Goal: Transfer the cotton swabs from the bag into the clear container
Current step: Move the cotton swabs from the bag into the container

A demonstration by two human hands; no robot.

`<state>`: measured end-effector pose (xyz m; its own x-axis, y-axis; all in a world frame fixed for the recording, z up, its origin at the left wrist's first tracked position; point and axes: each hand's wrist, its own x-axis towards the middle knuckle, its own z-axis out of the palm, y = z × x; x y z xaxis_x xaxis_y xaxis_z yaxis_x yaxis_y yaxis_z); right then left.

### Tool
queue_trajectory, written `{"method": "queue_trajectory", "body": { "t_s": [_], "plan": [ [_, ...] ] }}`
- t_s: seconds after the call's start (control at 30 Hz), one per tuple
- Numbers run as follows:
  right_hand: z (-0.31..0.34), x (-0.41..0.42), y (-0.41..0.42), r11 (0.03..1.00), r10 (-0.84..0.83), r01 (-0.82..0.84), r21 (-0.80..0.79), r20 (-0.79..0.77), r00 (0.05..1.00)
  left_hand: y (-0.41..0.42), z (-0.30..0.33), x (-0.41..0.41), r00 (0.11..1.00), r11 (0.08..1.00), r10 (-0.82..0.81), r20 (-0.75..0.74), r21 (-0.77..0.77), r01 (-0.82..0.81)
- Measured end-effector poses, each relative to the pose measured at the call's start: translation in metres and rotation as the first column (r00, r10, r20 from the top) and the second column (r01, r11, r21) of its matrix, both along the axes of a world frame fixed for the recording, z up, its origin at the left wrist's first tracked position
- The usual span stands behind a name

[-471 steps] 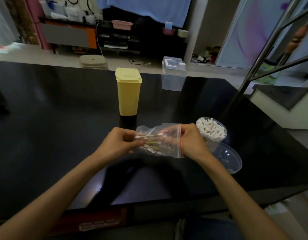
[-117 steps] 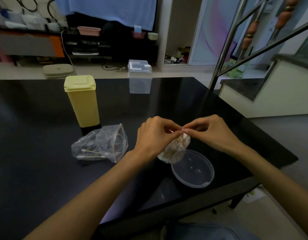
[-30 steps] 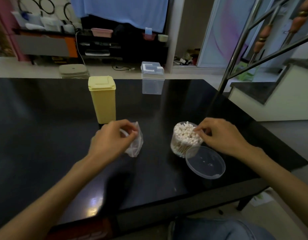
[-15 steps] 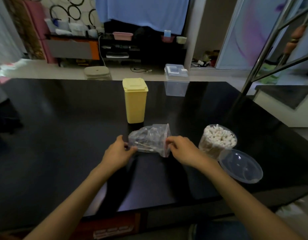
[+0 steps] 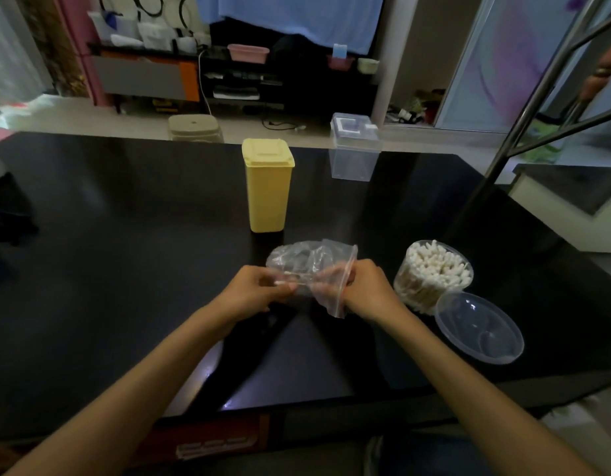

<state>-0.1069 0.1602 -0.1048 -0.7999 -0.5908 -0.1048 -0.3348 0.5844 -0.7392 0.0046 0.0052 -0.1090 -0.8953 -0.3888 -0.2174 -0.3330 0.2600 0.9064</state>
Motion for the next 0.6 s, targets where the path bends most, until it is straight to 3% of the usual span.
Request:
{"method": "queue_trajectory", "body": {
  "t_s": [0.17, 0.27, 0.43, 0.6],
  "plan": [
    [0.014, 0.001, 0.005, 0.987, -0.019, 0.046, -0.156, 0.17, 0.985, -0.006, 0.011, 0.006, 0.994, 0.992, -0.085, 0.073, 0.096, 0.078],
    [0.02, 0.003, 0.007, 0.99, 0.027, 0.012, -0.144, 0.268, 0.963, -0.006, 0.013, 0.007, 0.992, 0.988, -0.101, 0.08, 0.123, 0.091],
    [0.029, 0.006, 0.007, 0.993, 0.057, -0.017, -0.119, 0.347, 0.936, -0.006, 0.011, 0.007, 0.999, 0.995, -0.028, 0.035, 0.098, 0.024],
    [0.028, 0.007, 0.007, 0.986, 0.103, -0.054, -0.156, 0.329, 0.939, 0.001, 0.012, 0.004, 0.999, 0.985, 0.009, -0.045, 0.171, -0.002]
  ]
}}
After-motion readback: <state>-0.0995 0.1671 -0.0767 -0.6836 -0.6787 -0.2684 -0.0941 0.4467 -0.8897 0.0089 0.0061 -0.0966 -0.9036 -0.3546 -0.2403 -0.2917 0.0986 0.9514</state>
